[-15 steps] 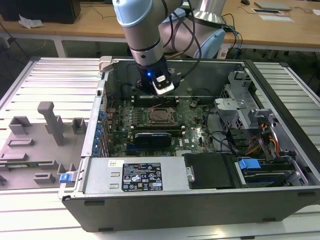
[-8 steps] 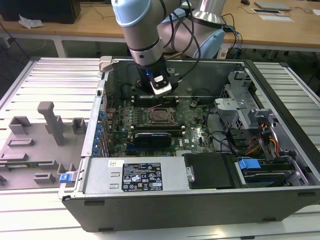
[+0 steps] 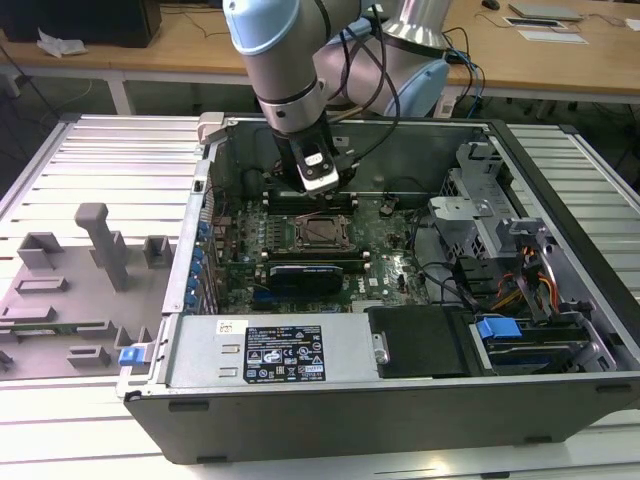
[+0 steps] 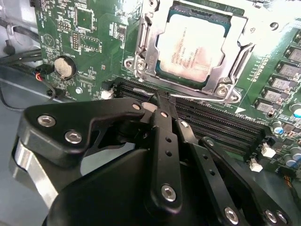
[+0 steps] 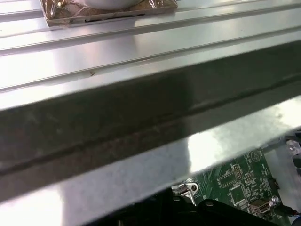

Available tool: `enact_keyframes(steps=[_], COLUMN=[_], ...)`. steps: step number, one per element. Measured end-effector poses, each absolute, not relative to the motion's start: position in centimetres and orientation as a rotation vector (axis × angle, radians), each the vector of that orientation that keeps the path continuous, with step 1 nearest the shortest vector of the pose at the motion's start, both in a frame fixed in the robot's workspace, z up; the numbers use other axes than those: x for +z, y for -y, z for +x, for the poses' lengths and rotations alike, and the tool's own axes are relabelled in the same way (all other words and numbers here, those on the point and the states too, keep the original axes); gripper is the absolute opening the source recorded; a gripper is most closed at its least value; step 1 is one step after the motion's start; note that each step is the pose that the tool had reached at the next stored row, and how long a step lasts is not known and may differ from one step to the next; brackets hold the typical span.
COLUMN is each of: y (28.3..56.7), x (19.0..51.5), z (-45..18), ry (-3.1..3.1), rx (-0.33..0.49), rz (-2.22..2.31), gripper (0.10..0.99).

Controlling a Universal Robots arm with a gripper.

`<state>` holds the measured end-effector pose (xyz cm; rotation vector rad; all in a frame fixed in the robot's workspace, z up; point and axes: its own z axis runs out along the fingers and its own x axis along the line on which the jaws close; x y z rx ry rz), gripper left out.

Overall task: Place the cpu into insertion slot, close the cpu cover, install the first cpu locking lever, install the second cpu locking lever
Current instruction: 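Install the first cpu locking lever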

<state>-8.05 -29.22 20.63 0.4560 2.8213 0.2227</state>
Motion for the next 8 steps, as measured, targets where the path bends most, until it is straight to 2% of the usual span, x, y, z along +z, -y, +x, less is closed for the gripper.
enact_keyframes(steps=[8], y=[29.06], x=[20.11], z=[-8.06], ry=[-2.812], rx=[0.187], rz=[0.493], gripper=[0.106])
